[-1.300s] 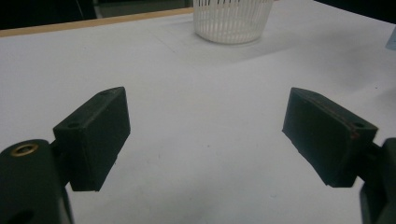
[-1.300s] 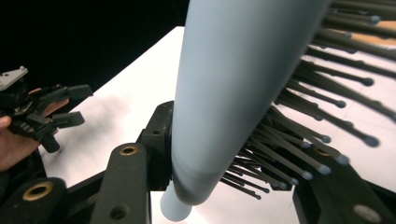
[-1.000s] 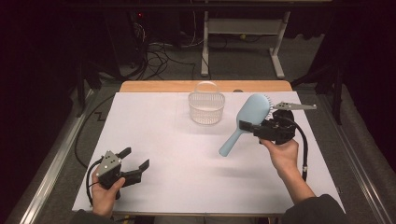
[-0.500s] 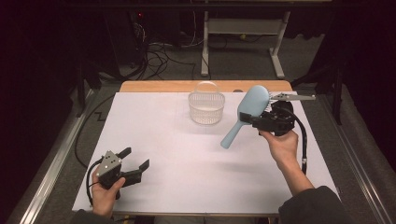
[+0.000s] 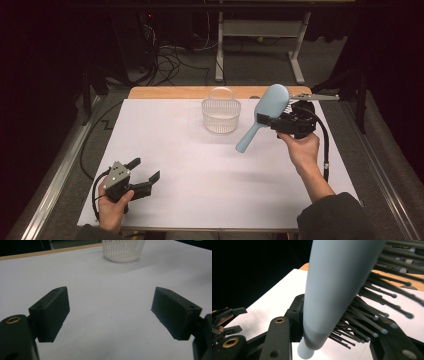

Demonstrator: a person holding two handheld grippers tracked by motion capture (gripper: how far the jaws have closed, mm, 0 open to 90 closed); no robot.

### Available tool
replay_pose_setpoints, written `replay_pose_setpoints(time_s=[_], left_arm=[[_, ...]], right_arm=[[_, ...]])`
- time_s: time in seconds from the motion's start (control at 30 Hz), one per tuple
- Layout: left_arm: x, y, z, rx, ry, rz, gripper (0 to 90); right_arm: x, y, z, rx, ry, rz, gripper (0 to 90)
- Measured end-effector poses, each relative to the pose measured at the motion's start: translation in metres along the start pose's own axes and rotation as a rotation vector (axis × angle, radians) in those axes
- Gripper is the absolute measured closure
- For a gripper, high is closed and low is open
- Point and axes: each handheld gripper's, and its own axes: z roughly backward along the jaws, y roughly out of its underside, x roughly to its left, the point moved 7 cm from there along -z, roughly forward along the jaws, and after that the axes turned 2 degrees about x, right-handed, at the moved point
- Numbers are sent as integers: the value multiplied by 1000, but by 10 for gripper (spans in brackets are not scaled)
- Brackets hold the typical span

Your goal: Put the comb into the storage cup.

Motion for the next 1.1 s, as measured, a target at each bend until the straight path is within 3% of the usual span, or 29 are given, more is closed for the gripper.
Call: replay_pose_setpoints(time_s=[0.57,0.67,0.93,1.1], left_arm=[[1,1,2,1,5,12,158],[0,2,3,9,19,-1,154],[0,1,1,11,30,4,153],[0,2,1,11,25,-5,153]], right_arm=[[-3,-26,-12,16,34,19,539],[-1,-32,-11,-9,31,23,539],[-1,-42,-16,-13,47,15,540],[-7,-49,-22,-36,52,-15,540]])
